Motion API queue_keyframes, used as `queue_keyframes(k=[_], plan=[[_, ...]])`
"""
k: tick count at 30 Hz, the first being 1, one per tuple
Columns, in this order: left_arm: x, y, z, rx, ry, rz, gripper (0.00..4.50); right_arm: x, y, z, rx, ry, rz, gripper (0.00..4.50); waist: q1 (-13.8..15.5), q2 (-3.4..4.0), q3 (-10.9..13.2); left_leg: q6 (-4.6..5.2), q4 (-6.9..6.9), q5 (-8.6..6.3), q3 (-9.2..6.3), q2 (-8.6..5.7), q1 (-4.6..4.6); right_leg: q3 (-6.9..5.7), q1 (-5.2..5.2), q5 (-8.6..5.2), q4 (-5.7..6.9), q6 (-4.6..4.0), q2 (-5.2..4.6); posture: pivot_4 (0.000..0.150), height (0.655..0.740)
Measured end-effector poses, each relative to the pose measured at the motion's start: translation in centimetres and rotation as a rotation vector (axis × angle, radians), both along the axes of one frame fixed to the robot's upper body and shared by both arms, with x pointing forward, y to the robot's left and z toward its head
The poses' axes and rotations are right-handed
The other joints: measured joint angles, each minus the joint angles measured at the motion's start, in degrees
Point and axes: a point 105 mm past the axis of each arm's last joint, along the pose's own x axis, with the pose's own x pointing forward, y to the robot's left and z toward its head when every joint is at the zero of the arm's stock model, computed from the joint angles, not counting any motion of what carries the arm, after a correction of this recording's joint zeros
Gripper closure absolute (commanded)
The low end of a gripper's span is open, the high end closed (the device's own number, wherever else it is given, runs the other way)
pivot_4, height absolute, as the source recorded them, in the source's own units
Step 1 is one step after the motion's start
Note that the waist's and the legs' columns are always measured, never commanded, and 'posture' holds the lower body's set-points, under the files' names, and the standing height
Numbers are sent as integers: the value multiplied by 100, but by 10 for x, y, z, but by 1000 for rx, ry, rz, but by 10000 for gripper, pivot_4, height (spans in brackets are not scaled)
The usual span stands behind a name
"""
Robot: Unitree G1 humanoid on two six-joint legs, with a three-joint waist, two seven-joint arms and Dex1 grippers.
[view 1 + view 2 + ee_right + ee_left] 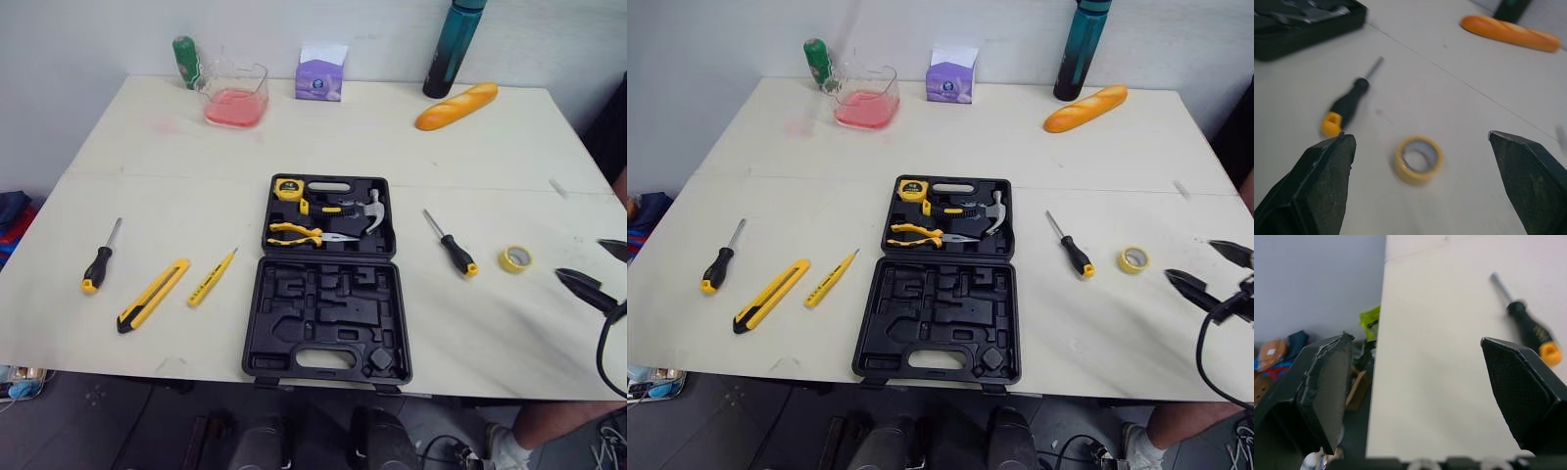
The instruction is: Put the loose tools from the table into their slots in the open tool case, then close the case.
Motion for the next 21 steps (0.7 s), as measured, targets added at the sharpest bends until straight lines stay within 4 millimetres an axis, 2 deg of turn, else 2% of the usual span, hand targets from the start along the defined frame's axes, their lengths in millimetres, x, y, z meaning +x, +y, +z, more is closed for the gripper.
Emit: queue_keyframes(k=[2, 4, 6, 10, 15, 18, 21], plan=[[6, -13, -2, -71, 26, -26, 953, 7, 19, 5, 46, -34, 67, 0, -1, -3, -1, 0, 1, 0, 2, 0, 0, 1, 2, 0, -1, 0, 2, 1500, 7400], [16, -34, -3, -148, 95, -84, 953, 14, 45, 11, 90, -82, 160, 0, -3, -5, 0, 0, 10, 0, 0, 0, -2, 2, 1, 0, 5, 0, 3, 1500, 7400], [21, -51, -8, -182, 194, -111, 953, 12, 67, 19, 143, -109, 287, 0, -4, 0, 3, 0, 9, 0, 0, 0, -1, 5, 1, 0, 5, 0, 8, 1500, 7400], [34, -65, -3, -239, 205, -75, 953, 9, 120, 37, 194, -194, 534, 0, -8, -1, 3, -7, 9, 2, -1, 9, 0, 7, 0, 0, 7, 0, 19, 1500, 7400], [47, -81, -9, -305, 295, -43, 953, 9, 166, 40, 206, -243, 709, 0, 5, -2, 2, -8, 15, 2, -1, 8, -3, 9, -2, 0, 7, 0, 23, 1500, 7400], [57, -90, -7, -330, 356, -14, 953, 9, 183, 42, 207, -253, 779, 0, 48, -4, 1, -8, 19, 2, -3, 7, -4, 10, -2, 0, 9, 0, 24, 1500, 7400], [61, -99, -13, -327, 439, 10, 953, 10, 190, 38, 204, -243, 811, 0, 111, -4, 1, -8, 19, 2, 0, 6, -3, 11, -2, 0, 7, 0, 27, 1500, 7400]])
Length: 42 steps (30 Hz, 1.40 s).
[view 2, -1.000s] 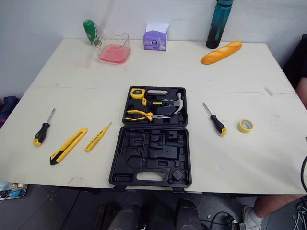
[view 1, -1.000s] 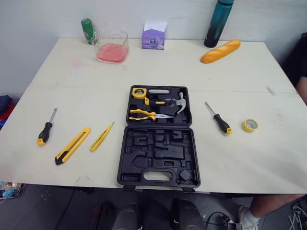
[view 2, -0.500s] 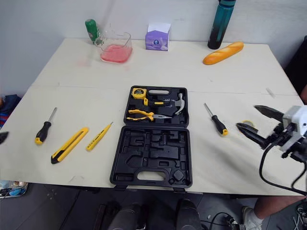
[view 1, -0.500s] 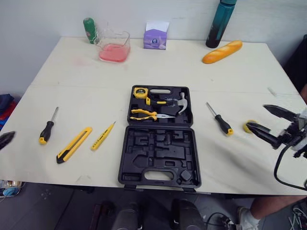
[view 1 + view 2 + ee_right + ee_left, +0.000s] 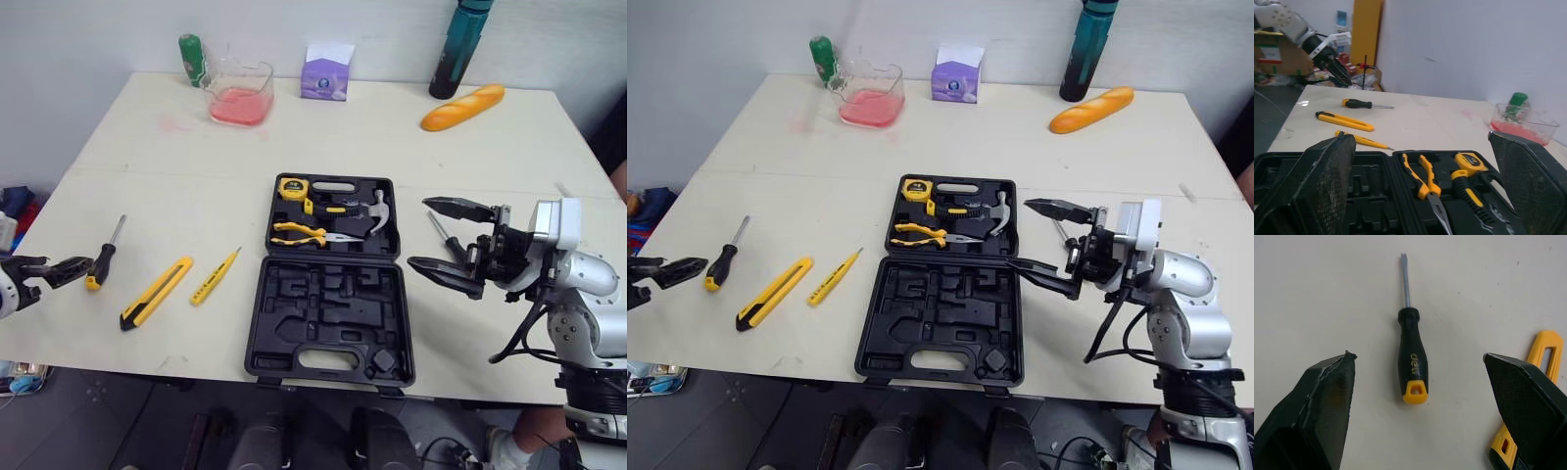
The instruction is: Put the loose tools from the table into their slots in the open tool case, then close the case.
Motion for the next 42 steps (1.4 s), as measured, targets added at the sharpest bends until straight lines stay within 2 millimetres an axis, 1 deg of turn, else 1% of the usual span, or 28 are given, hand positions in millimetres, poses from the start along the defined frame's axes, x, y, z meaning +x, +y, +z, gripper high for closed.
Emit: queue_keyframes(k=[4, 7, 12, 16, 19, 23, 24, 27, 29, 30, 31, 32, 37, 40, 42], plan=[[3, -7, -19, 28, 96, -8, 953, 1, 10, -5, -16, 4, 55, 0, 6, 0, 0, -1, -1, 0, 3, 3, -2, 3, -2, 0, -4, -1, 8, 1500, 7400], [9, -9, -29, 37, 103, -4, 953, 0, 13, -6, -28, 5, 76, 0, 20, 0, 0, -5, 2, 1, 3, 5, -2, 5, -2, -1, -4, -2, 10, 1500, 7400], [23, -6, -33, 64, 91, 18, 953, 0, 16, -8, -38, 12, 90, 0, 30, -5, -2, -10, 5, 5, 2, 9, -2, 6, -1, -1, 1, -3, 16, 1500, 7400], [35, -12, -36, 49, 89, 12, 953, 0, 17, -9, -42, 21, 90, 0, 34, -7, -2, -10, 5, 5, 2, 9, -4, 5, -2, -1, -1, -2, 18, 1500, 7400], [38, -15, -48, 30, 125, 11, 953, -1, 19, -11, -47, 36, 89, 0, 17, -8, -3, -11, 5, 5, 4, 12, -4, 7, -2, -1, -3, -2, 22, 1500, 7400], [39, -14, -49, 20, 133, 19, 953, -3, 21, -12, -52, 40, 93, 0, 20, -9, -3, -15, 7, 8, 5, 22, -1, 8, -2, -1, 0, -3, 31, 1500, 7400], [39, -14, -49, 22, 136, 22, 3351, -4, 22, -11, -54, 35, 95, 0, 18, -8, -3, -16, 8, 8, 7, 23, 0, 10, -2, -1, 1, -3, 32, 1500, 7400], [39, -12, -50, 26, 141, 25, 12993, -3, 22, -11, -54, 40, 89, 0, 20, -8, -3, -19, 8, 7, 8, 27, 2, 12, -2, -1, 2, -3, 35, 1500, 7400], [39, -11, -51, 25, 139, 27, 22693, -3, 21, -11, -53, 44, 85, 0, 22, -8, -4, -19, 8, 7, 8, 27, 3, 13, -2, -1, 1, -3, 35, 1500, 7400], [39, -9, -52, 20, 135, 31, 26703, -3, 21, -11, -53, 44, 84, 0, 21, -8, -4, -20, 8, 7, 9, 27, 4, 13, -2, -1, 2, -3, 35, 1500, 7400], [40, -7, -52, 18, 129, 32, 32134, -3, 21, -11, -53, 45, 82, 0, 20, -8, -4, -20, 7, 7, 10, 28, 5, 14, -2, -1, 3, -3, 36, 1500, 7400], [40, -7, -52, 19, 122, 30, 34046, -3, 21, -12, -54, 46, 80, 0, 19, -8, -4, -20, 8, 8, 10, 28, 6, 14, -2, -1, 4, -3, 36, 1500, 7400], [41, 1, -54, 5, 99, 47, 34059, -3, 18, -18, -92, 59, 63, 0, 13, -7, -4, -27, 6, 10, 12, 36, 11, 15, -2, -2, 9, -5, 41, 1500, 7400], [40, 3, -53, 1, 78, 33, 34059, -7, 16, -22, -107, 64, 63, 0, 9, -7, -4, -29, 5, 9, 12, 40, 9, 15, -4, -2, 7, -6, 46, 1500, 7400], [38, 2, -53, 7, 55, -1, 34059, -8, 11, -23, -108, 63, 46, 0, 15, -7, -4, -30, 5, 8, 12, 40, 4, 14, -5, -2, 2, -7, 45, 1500, 7400]])
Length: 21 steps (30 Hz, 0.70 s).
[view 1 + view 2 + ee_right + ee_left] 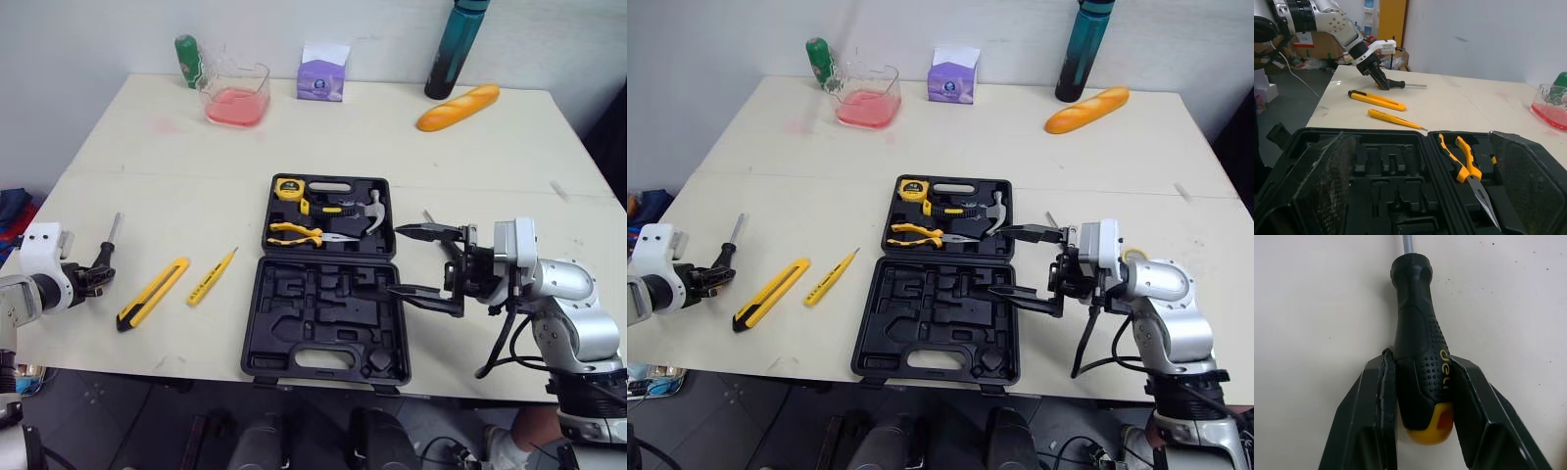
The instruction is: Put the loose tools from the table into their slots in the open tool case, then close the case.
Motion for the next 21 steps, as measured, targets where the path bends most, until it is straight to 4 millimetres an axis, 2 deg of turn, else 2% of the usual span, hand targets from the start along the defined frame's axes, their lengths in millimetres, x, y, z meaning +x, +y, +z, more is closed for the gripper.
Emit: queue_keyframes(k=[3, 4, 8, 11, 13, 17, 21], plan=[[2, -4, 9, 17, -63, -61, 34059, -1, -7, -2, -13, 3, -22, 0, 11, -8, 2, 1, 1, -1, -3, 0, -6, -3, 0, 1, -5, -1, 0, 1500, 7400], [4, -13, 17, 32, -104, -122, 34059, -2, -10, -4, -18, 10, -36, 0, 22, -13, 4, 1, 1, -1, -4, 0, -9, -4, 0, 1, -7, -1, -1, 1500, 7400], [11, -59, 67, 112, -311, -398, 34059, -5, -28, -9, -36, 31, -107, 0, 125, -16, 5, 2, 4, -2, -9, -3, -15, 0, 2, 3, -18, -5, -2, 1500, 7400], [5, -102, 95, 187, -431, -632, 34059, -7, -36, -11, -68, 34, -139, 0, 139, -15, 5, 2, 3, -2, -5, -2, -13, 1, 3, 3, -19, -5, 0, 1500, 7400], [1, -125, 101, 223, -461, -768, 34059, -7, -40, -9, -80, 20, -155, 0, 144, -14, 6, 2, 3, -1, -3, -2, -11, 1, 4, 4, -18, -6, 3, 1500, 7400], [-4, -157, 92, 304, -421, -1011, 34059, -8, -47, -8, -102, 14, -185, 0, 127, -11, 7, 1, 2, -1, 5, 4, -7, 5, 3, 4, -17, -7, 14, 1500, 7400], [1, -191, 92, 422, -382, -1208, 34059, -10, -58, -7, -130, 16, -223, 0, 178, -12, 7, 4, 8, 0, 3, 0, -14, 2, 6, 5, -22, -9, 15, 1500, 7400]])
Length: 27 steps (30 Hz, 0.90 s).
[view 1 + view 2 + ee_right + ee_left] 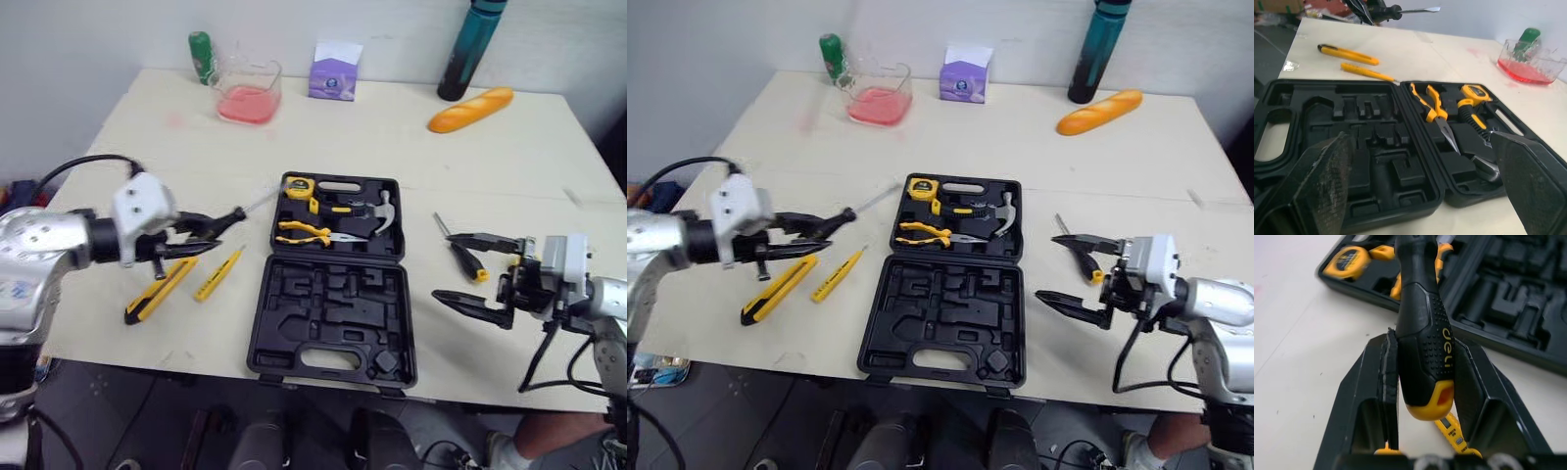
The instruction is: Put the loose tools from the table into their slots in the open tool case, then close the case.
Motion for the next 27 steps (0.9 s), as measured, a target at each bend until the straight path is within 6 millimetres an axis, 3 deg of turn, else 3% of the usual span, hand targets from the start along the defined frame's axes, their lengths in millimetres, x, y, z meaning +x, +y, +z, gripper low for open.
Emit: queue_keyframes(k=[7, 13, 21, 27], plan=[[4, -51, -20, 160, 107, -164, 34059, -4, -7, -6, -8, 41, -30, 0, -19, -1, 1, 6, 3, 0, 3, 0, -6, -1, 0, 1, -4, 0, 3, 1500, 7400], [-1, -79, -42, 282, 184, -258, 34059, -4, -6, -6, -10, 37, -28, 0, -15, -2, 2, 6, 9, 1, 0, 4, -5, 0, 1, 1, 1, 0, 7, 1500, 7400], [5, -94, -44, 355, 158, -265, 34059, -8, -2, -6, -17, 39, -22, 0, -9, -2, 2, 6, 13, 1, -6, 3, -10, -5, 1, 1, -2, 0, 7, 1500, 7400], [23, -98, -47, 462, 100, -238, 34059, -7, -4, -10, -27, 51, -47, 0, -6, -3, 2, 7, 23, 1, -9, 3, -14, -8, 3, 1, -1, 0, 7, 1500, 7400]])
